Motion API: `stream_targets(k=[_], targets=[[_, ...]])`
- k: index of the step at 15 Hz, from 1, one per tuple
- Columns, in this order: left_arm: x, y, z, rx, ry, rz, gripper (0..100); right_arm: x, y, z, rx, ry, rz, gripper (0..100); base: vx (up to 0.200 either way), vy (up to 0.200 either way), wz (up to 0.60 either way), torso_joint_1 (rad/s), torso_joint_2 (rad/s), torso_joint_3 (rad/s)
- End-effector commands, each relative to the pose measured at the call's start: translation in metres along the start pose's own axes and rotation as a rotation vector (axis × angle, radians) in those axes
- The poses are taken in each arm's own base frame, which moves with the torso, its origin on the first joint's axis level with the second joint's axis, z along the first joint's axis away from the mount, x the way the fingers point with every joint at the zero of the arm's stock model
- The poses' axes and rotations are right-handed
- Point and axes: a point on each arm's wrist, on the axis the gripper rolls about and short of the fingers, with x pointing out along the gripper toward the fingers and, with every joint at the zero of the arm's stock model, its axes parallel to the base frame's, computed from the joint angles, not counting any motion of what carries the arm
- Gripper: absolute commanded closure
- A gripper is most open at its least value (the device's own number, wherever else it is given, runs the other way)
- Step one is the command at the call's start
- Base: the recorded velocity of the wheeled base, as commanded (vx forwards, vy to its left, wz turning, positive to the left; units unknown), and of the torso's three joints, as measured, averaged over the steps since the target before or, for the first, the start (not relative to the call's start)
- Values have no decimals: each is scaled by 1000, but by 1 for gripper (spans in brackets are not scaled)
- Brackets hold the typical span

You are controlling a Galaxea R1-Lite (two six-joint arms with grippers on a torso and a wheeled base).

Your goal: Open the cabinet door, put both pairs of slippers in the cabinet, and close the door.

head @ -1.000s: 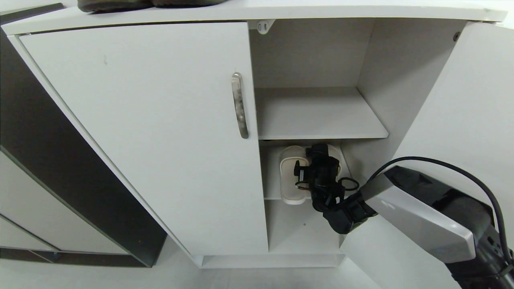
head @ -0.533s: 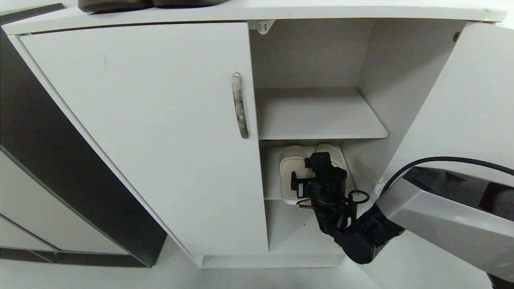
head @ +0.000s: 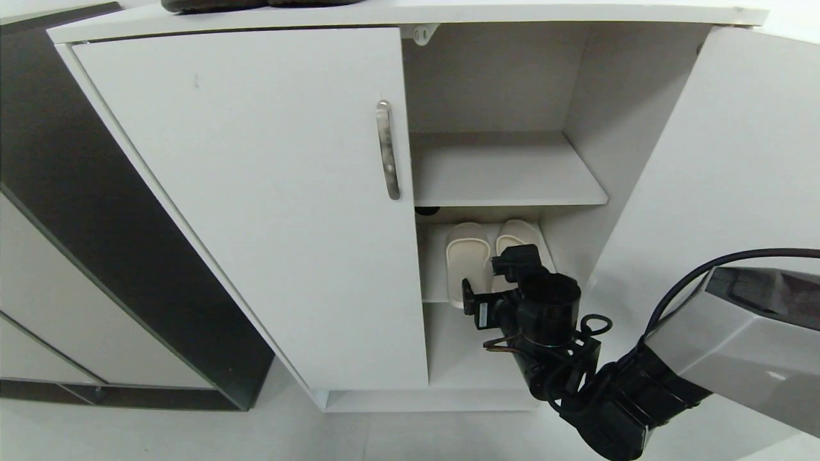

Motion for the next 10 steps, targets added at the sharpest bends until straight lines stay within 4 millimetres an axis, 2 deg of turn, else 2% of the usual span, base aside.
stream_targets(k=[1, 4, 10], targets=[[0, 0, 0, 0, 1, 0, 100, -2, -1, 3, 3, -5, 0, 0, -200, 0, 0, 7, 2, 2], [0, 0, 0, 1, 1, 0, 100, -5, -3, 2, -3, 4, 1, 0, 0, 0, 0, 0, 0, 0], [0, 0, 0, 1, 1, 0, 100, -25, -16, 6, -22, 33, 29, 0, 0, 0, 0, 1, 0, 17]])
